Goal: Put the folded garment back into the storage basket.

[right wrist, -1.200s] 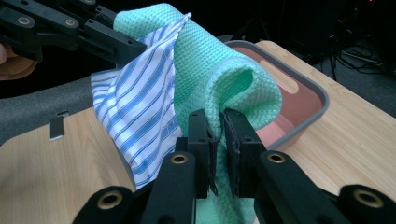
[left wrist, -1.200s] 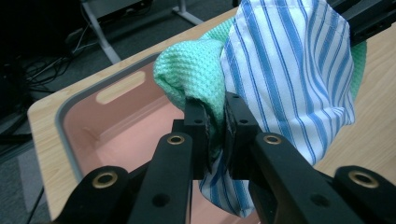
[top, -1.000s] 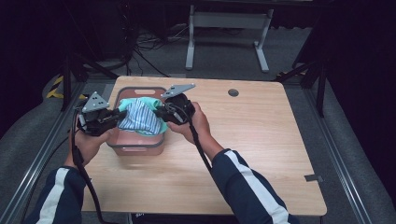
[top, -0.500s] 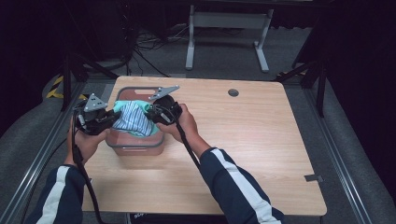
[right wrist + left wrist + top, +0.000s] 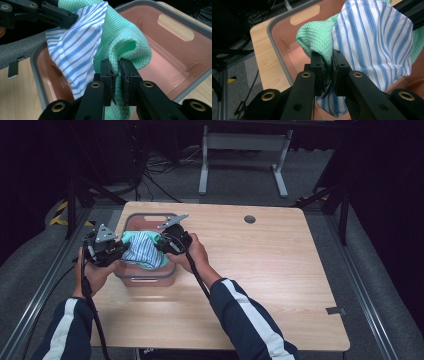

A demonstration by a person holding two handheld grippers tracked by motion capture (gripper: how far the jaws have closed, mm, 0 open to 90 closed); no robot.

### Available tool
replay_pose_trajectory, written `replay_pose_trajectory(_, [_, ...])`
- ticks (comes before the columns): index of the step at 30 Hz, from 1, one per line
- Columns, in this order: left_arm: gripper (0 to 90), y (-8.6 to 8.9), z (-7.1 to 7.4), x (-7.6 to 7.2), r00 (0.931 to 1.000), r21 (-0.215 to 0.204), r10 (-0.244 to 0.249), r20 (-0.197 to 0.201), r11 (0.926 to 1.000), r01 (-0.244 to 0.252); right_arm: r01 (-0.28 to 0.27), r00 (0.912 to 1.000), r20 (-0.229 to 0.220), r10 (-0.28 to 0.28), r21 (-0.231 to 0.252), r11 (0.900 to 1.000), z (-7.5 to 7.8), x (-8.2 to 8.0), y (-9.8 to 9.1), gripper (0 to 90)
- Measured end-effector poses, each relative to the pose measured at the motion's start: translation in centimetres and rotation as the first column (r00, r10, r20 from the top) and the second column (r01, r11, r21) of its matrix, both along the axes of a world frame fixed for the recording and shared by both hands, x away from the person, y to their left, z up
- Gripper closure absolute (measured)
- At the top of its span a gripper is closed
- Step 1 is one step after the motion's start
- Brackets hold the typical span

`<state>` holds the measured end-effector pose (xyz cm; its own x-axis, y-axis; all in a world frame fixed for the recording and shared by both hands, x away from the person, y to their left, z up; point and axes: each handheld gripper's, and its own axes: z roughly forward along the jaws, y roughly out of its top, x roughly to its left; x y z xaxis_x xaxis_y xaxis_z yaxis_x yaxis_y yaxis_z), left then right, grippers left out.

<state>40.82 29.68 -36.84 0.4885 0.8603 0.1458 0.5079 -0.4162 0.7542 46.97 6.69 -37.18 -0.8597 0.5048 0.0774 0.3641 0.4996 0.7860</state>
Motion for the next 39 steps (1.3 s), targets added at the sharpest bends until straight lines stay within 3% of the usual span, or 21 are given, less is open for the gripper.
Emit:
replay_pose_trajectory(8, [80.9, -0.6, -1.4, 0.6, 0.9994, 0.018, -0.007, -0.033, 0.9998, 0.007, 0.012, 0.9994, -0.031, -0.013, -0.027, 0.9995, -1.4, 0.4, -0.2, 79.4])
replay_pose_trajectory(13, [80.0, -0.8, -1.8, 0.7, 0.9984, 0.038, -0.008, -0.057, 0.9992, 0.011, 0.009, 0.9996, -0.028, -0.011, -0.048, 0.9988, -1.6, 0.6, -0.4, 78.9])
replay_pose_trajectory(18, [73.8, -0.6, -2.1, 0.7, 0.9982, 0.022, 0.011, -0.059, 0.9997, -0.009, 0.027, 0.9991, -0.031, -0.029, -0.067, 0.9974, -1.9, 0.7, -0.5, 72.4])
replay_pose_trajectory(25, [67.0, -0.7, -1.8, 0.2, 0.9993, 0.012, -0.004, -0.036, 0.9999, 0.004, 0.048, 0.9985, -0.023, -0.050, -0.076, 0.9960, -1.9, 0.8, -1.0, 65.7])
replay_pose_trajectory(33, [59.0, -1.6, -1.1, -0.8, 1.0000, 0.030, -0.009, -0.002, 0.9995, 0.009, 0.042, 0.9991, -0.001, -0.042, -0.072, 0.9965, -1.5, 0.6, -1.8, 60.7])
replay_pose_trajectory(37, [50.7, -2.1, -0.6, -1.6, 0.9996, 0.011, -0.014, 0.023, 0.9998, 0.014, 0.029, 0.9995, 0.017, -0.028, -0.089, 0.9956, -1.3, 0.1, -2.3, 54.6])
replay_pose_trajectory(39, [45.7, -2.4, -0.3, -2.1, 0.9993, -0.021, -0.017, 0.034, 0.9996, 0.018, 0.023, 0.9988, 0.045, -0.018, -0.110, 0.9937, -1.0, -0.3, -2.6, 52.2])
